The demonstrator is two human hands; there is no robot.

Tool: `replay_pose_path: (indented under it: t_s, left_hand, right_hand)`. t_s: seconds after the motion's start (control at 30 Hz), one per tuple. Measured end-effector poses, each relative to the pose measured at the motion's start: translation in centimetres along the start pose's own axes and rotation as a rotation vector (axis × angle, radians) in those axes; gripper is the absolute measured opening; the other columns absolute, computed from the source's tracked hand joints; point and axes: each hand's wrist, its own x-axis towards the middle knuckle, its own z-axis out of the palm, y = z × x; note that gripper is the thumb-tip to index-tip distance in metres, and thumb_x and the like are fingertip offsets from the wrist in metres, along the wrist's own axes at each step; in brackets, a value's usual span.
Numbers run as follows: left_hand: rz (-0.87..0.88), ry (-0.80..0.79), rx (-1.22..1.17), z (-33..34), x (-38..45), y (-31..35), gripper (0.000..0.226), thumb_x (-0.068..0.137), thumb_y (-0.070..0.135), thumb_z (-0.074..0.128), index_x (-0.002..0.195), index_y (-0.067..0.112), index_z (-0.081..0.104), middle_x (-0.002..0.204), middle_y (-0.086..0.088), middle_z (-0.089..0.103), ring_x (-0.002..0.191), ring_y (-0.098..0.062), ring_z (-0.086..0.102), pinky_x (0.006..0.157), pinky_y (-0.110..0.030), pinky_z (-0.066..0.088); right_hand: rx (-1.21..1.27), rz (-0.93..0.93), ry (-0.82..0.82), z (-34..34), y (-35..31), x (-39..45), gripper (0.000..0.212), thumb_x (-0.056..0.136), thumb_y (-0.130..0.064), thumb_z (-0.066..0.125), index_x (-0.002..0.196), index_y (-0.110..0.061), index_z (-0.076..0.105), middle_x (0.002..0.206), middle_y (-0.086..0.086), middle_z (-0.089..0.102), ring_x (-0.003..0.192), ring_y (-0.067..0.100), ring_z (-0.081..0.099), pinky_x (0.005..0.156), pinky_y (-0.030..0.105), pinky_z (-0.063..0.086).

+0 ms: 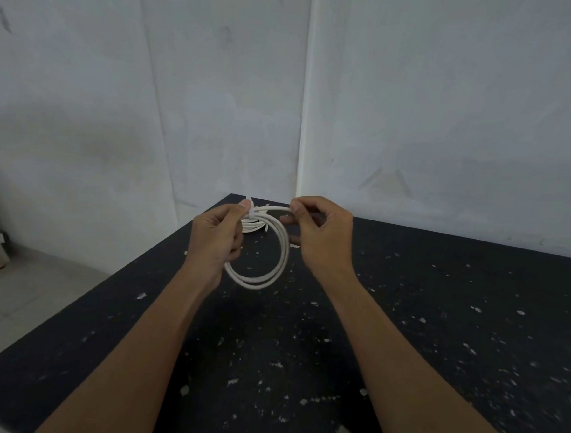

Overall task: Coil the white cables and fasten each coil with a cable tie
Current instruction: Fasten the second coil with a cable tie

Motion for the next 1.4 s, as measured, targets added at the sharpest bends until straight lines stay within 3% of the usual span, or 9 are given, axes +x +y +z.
replay_pose_path:
  t_s: [0.33, 0.53, 0.7, 0.77, 0.9, 1.1, 1.23, 1.3, 1.4]
  left_hand:
    - [0.002, -0.054, -0.054, 0.4, -0.4, 0.1, 0.023, 0.099, 0.025, 0.067, 0.077, 0.019, 0.074, 0.051, 0.008, 0.028, 0.042, -0.008, 0.018, 0.041, -0.020, 0.014]
    - [-0.005, -0.005, -0.014, 0.4, -0.5, 0.3, 0.022, 0.097, 0.023, 0.069, 0.076, 0.019, 0.075, 0.051, 0.005, 0.029, 0.042, -0.010, 0.020, 0.042, -0.022, 0.015]
    - [-0.011, 0.000, -0.030, 0.6, -0.5, 0.3, 0.028, 0.098, 0.024, 0.066, 0.071, 0.020, 0.072, 0.051, 0.004, 0.032, 0.041, -0.010, 0.022, 0.043, -0.022, 0.015]
    - [-0.017, 0.006, -0.067, 0.6, -0.5, 0.4, 0.029, 0.099, 0.024, 0.064, 0.072, 0.018, 0.069, 0.050, 0.005, 0.030, 0.040, -0.009, 0.021, 0.042, -0.022, 0.013]
    - [-0.027, 0.002, -0.101, 0.7, -0.7, 0.5, 0.039, 0.100, 0.023, 0.062, 0.062, 0.023, 0.069, 0.053, 0.003, 0.027, 0.041, -0.010, 0.020, 0.047, -0.027, 0.010]
    - [-0.011, -0.120, -0.052, 0.7, -0.7, 0.5, 0.030, 0.103, 0.029, 0.061, 0.075, 0.025, 0.073, 0.055, 0.005, 0.033, 0.042, -0.009, 0.023, 0.041, -0.021, 0.015]
    - [-0.007, -0.147, -0.016, 0.5, -0.7, 0.4, 0.022, 0.102, 0.028, 0.062, 0.087, 0.026, 0.078, 0.055, 0.005, 0.037, 0.043, -0.009, 0.024, 0.041, -0.020, 0.016]
    - [0.011, -0.096, -0.005, 0.7, -0.8, 0.4, 0.016, 0.099, 0.028, 0.066, 0.099, 0.018, 0.078, 0.050, 0.009, 0.043, 0.040, -0.008, 0.025, 0.040, -0.020, 0.018]
    - [0.035, -0.021, -0.026, 0.9, -0.9, 0.4, 0.017, 0.096, 0.028, 0.070, 0.094, 0.013, 0.077, 0.048, 0.008, 0.048, 0.037, -0.006, 0.029, 0.039, -0.020, 0.021]
  right_hand:
    - [-0.490, -0.208, -0.312, -1.2, -0.7, 1.1, 0.018, 0.102, -0.030, 0.068, 0.110, -0.019, 0.080, 0.096, -0.008, 0.077, 0.087, 0.009, 0.070, 0.083, 0.038, 0.061]
    - [-0.155, 0.063, -0.258, 0.1, -0.2, -0.1, 0.015, 0.107, -0.020, 0.061, 0.102, -0.006, 0.065, 0.099, 0.008, 0.077, 0.083, 0.019, 0.079, 0.079, 0.044, 0.067]
    - [-0.031, 0.137, -0.292, 1.2, 0.0, -1.1, 0.014, 0.112, -0.021, 0.049, 0.104, -0.011, 0.055, 0.106, 0.008, 0.077, 0.089, 0.015, 0.078, 0.079, 0.031, 0.064]
    - [-0.064, 0.139, -0.314, 1.6, -0.3, -1.2, 0.014, 0.114, -0.021, 0.044, 0.109, -0.014, 0.055, 0.096, 0.006, 0.073, 0.078, 0.015, 0.068, 0.070, 0.023, 0.055]
    - [-0.093, 0.141, -0.386, 1.6, -0.6, -0.7, 0.032, 0.114, -0.019, 0.037, 0.125, -0.016, 0.067, 0.077, 0.001, 0.054, 0.063, 0.014, 0.048, 0.058, 0.035, 0.044]
    - [0.011, 0.232, -0.289, 1.4, -0.4, -0.9, 0.038, 0.112, -0.031, 0.048, 0.098, -0.007, 0.073, 0.058, -0.010, 0.043, 0.050, 0.009, 0.031, 0.047, 0.027, 0.026]
    - [0.012, 0.251, -0.316, 0.7, -0.8, -1.1, 0.034, 0.113, -0.028, 0.047, 0.104, -0.012, 0.075, 0.070, 0.002, 0.061, 0.053, 0.012, 0.050, 0.049, 0.030, 0.043]
    - [0.002, 0.235, -0.372, 0.5, -1.0, -1.1, 0.033, 0.113, -0.026, 0.047, 0.118, -0.010, 0.075, 0.093, 0.006, 0.078, 0.067, 0.017, 0.071, 0.062, 0.033, 0.060]
    - [0.144, 0.259, -0.380, 0.8, -0.9, -1.1, 0.033, 0.113, -0.023, 0.048, 0.125, -0.006, 0.073, 0.112, 0.012, 0.079, 0.093, 0.027, 0.080, 0.077, 0.045, 0.066]
